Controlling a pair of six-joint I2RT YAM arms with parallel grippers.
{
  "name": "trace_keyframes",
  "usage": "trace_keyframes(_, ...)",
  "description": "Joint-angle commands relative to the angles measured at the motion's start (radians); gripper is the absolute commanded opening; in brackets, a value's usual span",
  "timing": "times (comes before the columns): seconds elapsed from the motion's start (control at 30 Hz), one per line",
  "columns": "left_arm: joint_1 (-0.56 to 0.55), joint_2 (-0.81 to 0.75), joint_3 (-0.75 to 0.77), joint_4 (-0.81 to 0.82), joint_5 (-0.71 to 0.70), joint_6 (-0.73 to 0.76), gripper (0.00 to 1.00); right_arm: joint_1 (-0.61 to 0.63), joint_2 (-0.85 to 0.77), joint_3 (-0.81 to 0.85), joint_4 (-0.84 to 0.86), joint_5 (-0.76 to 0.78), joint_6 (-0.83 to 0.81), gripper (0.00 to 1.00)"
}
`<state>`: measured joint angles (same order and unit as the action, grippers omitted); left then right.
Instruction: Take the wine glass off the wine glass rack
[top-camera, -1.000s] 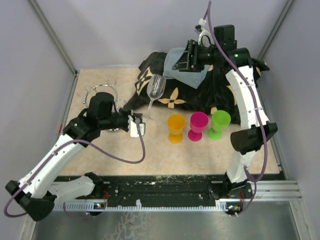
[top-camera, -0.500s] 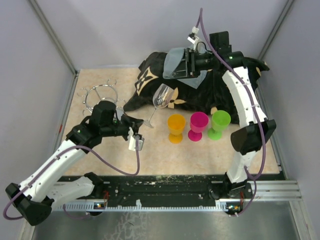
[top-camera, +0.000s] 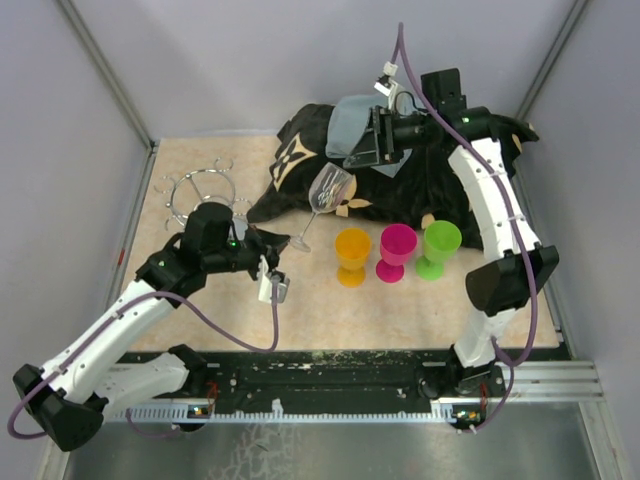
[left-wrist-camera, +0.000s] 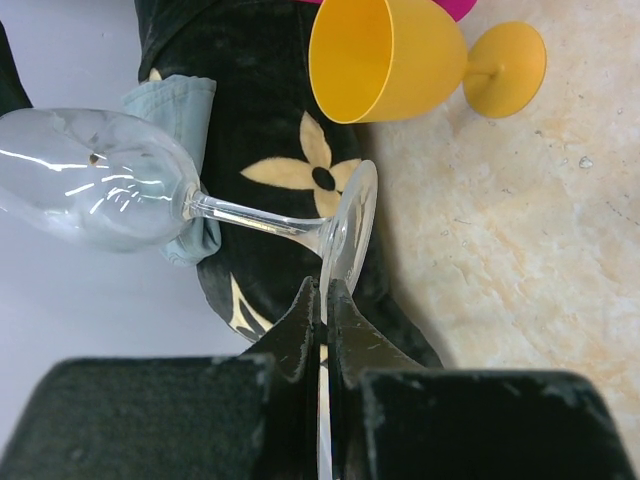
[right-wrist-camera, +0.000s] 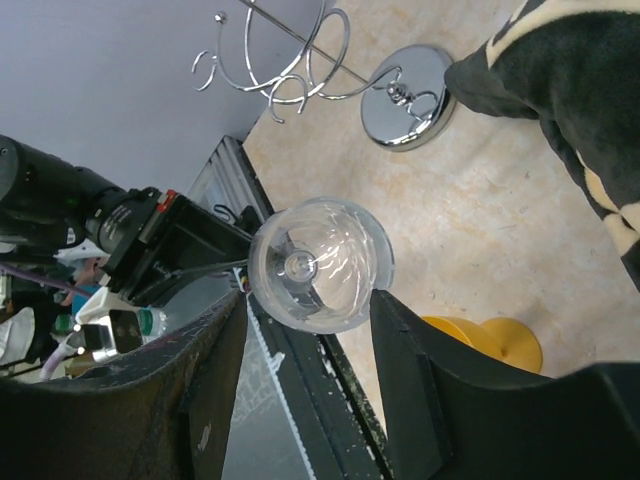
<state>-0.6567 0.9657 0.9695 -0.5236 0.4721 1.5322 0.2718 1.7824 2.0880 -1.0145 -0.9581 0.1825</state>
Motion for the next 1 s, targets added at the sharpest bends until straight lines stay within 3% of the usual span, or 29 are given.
trace_keyframes(0.0,-0.008,-0.020,-0.018,0.097,0.008,0.033,0.00,0.001,-0.055,0.006,0.028,-0.065,-0.021,0.53)
trace_keyframes(0.6,-0.008,0.000,-0.033,0.174,0.002,0.047,0.00,0.135,-0.008,-0.036,-0.033,-0.052,-0.074,0.52)
trace_keyframes(0.7,-0.008,-0.002,-0.045,0.198,-0.006,0.062,0.00,0.150,-0.009,-0.059,-0.044,-0.058,-0.086,0.49)
trace_keyframes(0.8,-0.008,-0.003,-0.065,0.259,-0.029,0.074,0.00,0.164,-0.013,-0.093,-0.054,-0.063,-0.100,0.38)
trace_keyframes(0.9,-0.008,0.002,-0.079,0.305,-0.057,0.078,0.00,0.174,-0.023,-0.117,-0.061,-0.077,-0.115,0.00)
trace_keyframes(0.97,-0.008,0.001,-0.084,0.320,-0.069,0.078,0.00,0.176,-0.035,-0.126,-0.062,-0.088,-0.122,0.00)
